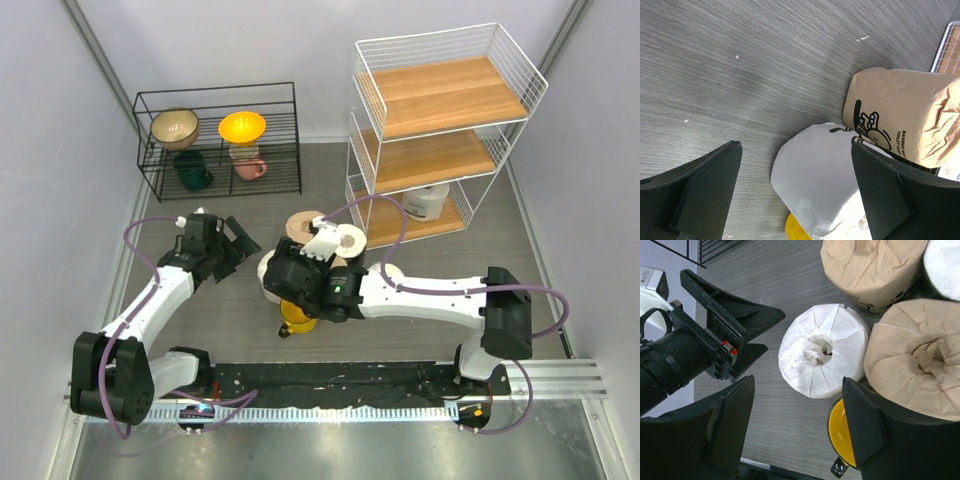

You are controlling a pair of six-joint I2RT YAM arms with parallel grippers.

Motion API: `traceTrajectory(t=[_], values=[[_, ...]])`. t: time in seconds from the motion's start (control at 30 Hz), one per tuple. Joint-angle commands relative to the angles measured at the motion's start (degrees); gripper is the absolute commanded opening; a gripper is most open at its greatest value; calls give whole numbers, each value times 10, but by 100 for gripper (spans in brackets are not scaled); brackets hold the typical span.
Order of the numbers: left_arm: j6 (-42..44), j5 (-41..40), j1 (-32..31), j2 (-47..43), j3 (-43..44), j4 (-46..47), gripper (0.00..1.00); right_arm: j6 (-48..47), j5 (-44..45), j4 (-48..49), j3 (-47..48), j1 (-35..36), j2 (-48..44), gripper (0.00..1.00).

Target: Place and organize the paper towels onto the shelf

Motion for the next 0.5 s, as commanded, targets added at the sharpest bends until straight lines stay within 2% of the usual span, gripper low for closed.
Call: traceTrajectory(t=[0.0, 0.47], values=[[2, 8, -2, -16, 16, 6, 96, 58, 31, -34, 35, 2, 14, 80], [0, 0, -3, -16, 10, 9, 96, 88, -7, 0, 9, 2, 50, 74]])
